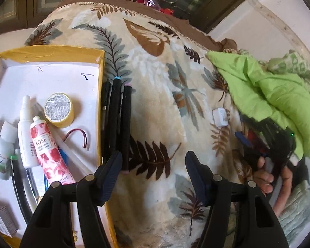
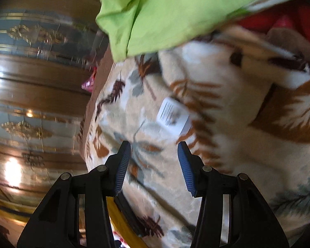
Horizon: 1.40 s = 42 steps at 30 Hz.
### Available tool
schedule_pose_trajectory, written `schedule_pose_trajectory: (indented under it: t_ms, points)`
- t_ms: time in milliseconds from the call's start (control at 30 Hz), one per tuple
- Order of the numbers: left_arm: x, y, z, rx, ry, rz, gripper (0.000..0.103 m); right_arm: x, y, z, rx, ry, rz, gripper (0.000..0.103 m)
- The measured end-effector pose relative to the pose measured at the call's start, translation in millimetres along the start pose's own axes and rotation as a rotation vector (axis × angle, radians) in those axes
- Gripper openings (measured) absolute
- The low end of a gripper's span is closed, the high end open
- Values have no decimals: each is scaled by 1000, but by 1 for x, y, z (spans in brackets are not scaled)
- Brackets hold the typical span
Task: Organize rigid objects
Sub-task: 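Grasp the white charger plug with the right tool while the left tool grasps a pink-capped black marker, then carry the charger plug and the marker over the tray with both tools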
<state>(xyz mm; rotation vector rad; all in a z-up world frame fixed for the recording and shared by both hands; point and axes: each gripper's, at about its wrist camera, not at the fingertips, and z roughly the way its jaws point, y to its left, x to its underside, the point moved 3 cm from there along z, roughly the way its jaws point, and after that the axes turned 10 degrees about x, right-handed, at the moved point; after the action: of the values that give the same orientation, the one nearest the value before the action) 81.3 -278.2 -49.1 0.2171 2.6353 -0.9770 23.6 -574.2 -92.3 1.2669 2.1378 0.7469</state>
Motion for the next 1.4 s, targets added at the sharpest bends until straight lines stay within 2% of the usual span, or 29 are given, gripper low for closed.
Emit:
schedule_pose_trajectory:
  t_ms: [133, 200, 333, 400, 433, 567, 633, 767, 800, 833, 867, 1000, 1033, 1067, 1100, 1167, 1267, 1333, 1400]
  points:
    - [-3, 10, -9, 32, -21, -31, 64, -13, -16, 5, 20, -35, 53, 48]
    - [-4, 14, -14, 51, -32, -49, 64, -16, -12, 15, 38, -30, 35, 48]
    - [-3, 20, -21, 82, -44, -65, 64, -26, 16, 26, 81, -105, -121, 48]
    - [-2, 23, -23, 94, -46, -67, 64, -28, 31, 30, 141, -152, -219, 48]
    - [-1, 23, -23, 95, -46, -64, 64, -26, 36, 38, 169, -145, -263, 52]
    - [0, 26, -26, 100, -46, -56, 64, -14, 41, 75, 307, -81, -399, 53]
    - [1, 28, -30, 110, -56, -60, 64, -8, 48, 76, 325, -100, -449, 58]
    - [2, 32, -37, 119, -68, -73, 64, 3, 57, 90, 419, -50, -526, 58]
    - [2, 31, -38, 122, -70, -72, 64, 5, 58, 89, 441, -58, -537, 56]
    - [1, 31, -40, 123, -72, -73, 64, 5, 58, 88, 478, -55, -539, 47]
    - [0, 31, -41, 124, -73, -76, 64, 4, 59, 86, 488, -43, -528, 42]
    - [-10, 24, -35, 128, -52, -90, 64, 6, 53, 76, 430, 23, -413, 42]
    - [-14, 21, -31, 120, -43, -91, 64, 11, 49, 69, 381, 49, -366, 41]
    - [-17, 18, -27, 120, -33, -88, 64, 18, 49, 63, 275, 104, -280, 41]
    - [-22, 14, -20, 120, -16, -86, 64, 24, 49, 58, 212, 130, -231, 41]
    - [-27, 10, -6, 90, 20, -78, 63, 42, 57, 44, 118, 155, -170, 41]
    - [-29, 10, 17, 36, 76, -74, 52, 64, 70, 32, 52, 156, -172, 41]
    - [-29, 14, 34, -4, 119, -82, 47, 65, 79, 28, 22, 153, -210, 41]
    - [-29, 15, 49, -59, 141, -60, 47, 64, 85, 23, 14, 133, -235, 41]
